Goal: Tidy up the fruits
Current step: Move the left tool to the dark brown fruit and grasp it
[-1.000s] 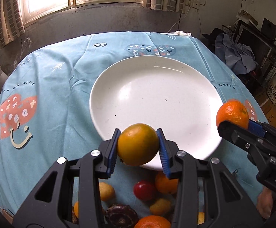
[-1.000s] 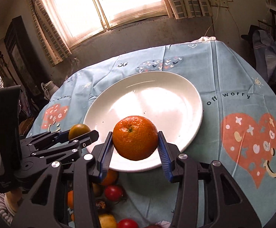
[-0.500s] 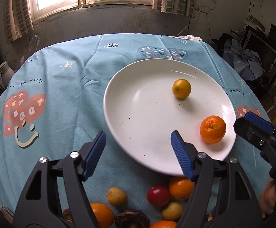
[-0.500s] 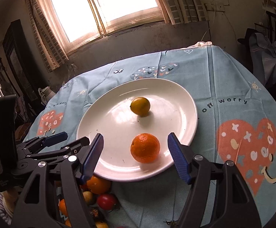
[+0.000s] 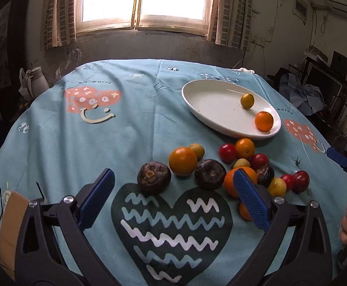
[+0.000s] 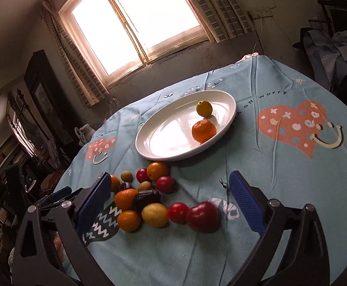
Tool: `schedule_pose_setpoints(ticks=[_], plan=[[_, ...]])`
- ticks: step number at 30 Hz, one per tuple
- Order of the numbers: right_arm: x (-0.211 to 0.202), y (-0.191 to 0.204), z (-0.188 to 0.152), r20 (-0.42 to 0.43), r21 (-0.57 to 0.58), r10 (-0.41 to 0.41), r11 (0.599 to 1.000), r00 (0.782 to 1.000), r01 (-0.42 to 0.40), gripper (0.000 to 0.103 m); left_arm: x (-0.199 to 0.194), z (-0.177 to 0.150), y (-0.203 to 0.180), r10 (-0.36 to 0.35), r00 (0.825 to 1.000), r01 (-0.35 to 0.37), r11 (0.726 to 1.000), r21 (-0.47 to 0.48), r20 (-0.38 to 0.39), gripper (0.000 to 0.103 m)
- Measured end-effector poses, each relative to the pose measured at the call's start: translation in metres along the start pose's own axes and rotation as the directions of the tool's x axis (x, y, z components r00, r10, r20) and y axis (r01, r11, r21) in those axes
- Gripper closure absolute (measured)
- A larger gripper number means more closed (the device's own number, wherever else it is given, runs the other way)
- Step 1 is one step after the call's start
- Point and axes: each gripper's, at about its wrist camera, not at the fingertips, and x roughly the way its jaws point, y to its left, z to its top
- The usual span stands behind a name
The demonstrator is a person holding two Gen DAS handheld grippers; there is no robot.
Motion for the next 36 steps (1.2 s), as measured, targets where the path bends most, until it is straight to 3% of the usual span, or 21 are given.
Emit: schedule_pose_setpoints(ticks=[2,5,10,16,22,31,36], plan=[[0.004,-0.002,-0.008,-0.044,0.0,0.0,1.0,0.999,0.0,0.004,0.006,-0.009,0.013,0.009,0.999,-0.011,0.999,-0.047,-0.047,0.002],[0.008,-0.003,-0.008,-0.063,-0.006,-0.005,1.0,0.998,0.005,0.004,0.008,-0.008,0.023,-0.024,0.998,0.019,0.996,-0.09,-0.055,0.002],[0.012,-0.004,-0.011,-0.09,-0.002,-0.006,1.0,0.996,0.005,0.004,0.014,-0.013,0.02,0.028,0.996,-0.032,0.998,-0.046,-0.084,0.002],[0.01,-0.006,-0.012,-0.087,0.001,-0.024,1.0,0.996,0.024,0.004,0.02,-0.015,0.023,0.034,0.994,-0.039,0.998,-0.043,-0.105,0.002],[0.014,-0.007,-0.013,-0.104,0.003,-0.031,0.999,0.994,0.032,0.004,0.041,0.007,0.011,0.075,0.991,-0.073,0.997,0.019,-0.11,0.002],[0.017,-0.008,-0.015,-0.125,0.015,-0.033,0.999,0.992,0.035,0.004,0.053,-0.003,0.014,0.07,0.988,-0.061,0.996,0.071,-0.137,0.004],[0.018,-0.01,-0.015,-0.126,0.02,-0.052,0.998,0.991,0.055,0.004,0.072,-0.002,0.018,0.032,0.979,-0.02,0.998,0.063,-0.201,0.029]])
